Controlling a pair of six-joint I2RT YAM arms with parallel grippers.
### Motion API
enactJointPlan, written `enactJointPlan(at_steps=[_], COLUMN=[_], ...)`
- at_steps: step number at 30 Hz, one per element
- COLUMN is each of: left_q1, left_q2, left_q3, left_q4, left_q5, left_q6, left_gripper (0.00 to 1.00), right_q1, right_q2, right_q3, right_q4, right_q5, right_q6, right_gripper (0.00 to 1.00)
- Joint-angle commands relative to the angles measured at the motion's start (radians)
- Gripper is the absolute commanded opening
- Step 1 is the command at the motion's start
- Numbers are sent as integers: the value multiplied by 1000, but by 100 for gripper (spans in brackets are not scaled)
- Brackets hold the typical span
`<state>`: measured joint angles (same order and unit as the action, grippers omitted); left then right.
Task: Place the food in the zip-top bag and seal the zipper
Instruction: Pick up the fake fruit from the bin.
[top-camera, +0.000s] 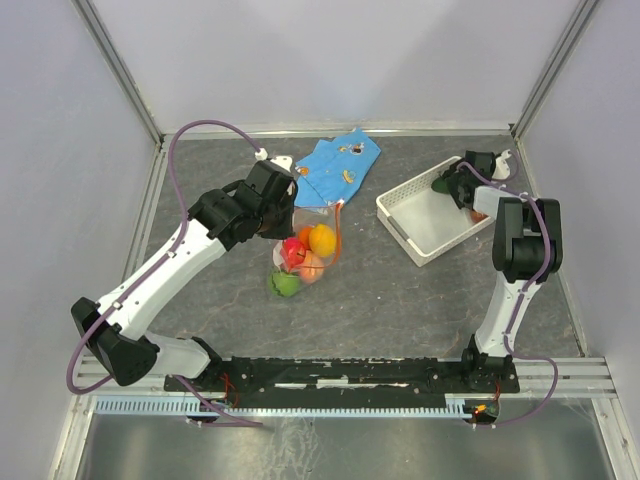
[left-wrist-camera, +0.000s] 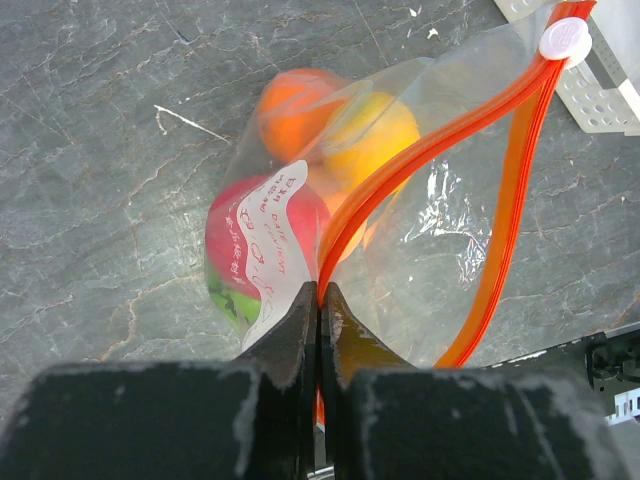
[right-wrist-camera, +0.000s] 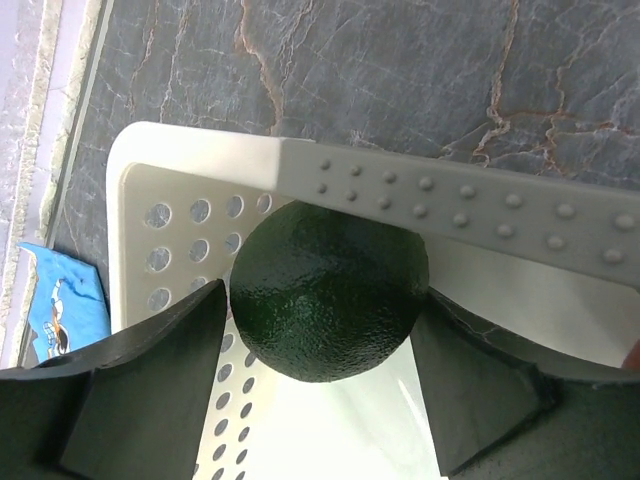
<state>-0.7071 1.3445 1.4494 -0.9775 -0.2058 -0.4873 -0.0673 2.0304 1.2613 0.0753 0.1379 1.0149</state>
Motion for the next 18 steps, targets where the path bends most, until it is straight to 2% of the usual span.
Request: enactJointPlan(at_steps=[1,8,14,18], left_q1=[1,1,2,2], left_q2=[-19,-27,-26,-21], left_q3=[-6,-20,-9,9], left_q4=[36,44,45,45], left_q5=[3,7,12,3], left_q6=[-32,-39,-30,-14], left_gripper=[3,3,3,3], right_q1=[-11,-20,-20,-19], right_q2=[-6,-1,-63,-124], right_q3=[-32,-12,-46,-71], right_q4=[3,-22,-16,-54], right_q5=[33,11,-87,-146], right_q6=[-12,-41,-95,-155], right_gripper=[81,72,54,51])
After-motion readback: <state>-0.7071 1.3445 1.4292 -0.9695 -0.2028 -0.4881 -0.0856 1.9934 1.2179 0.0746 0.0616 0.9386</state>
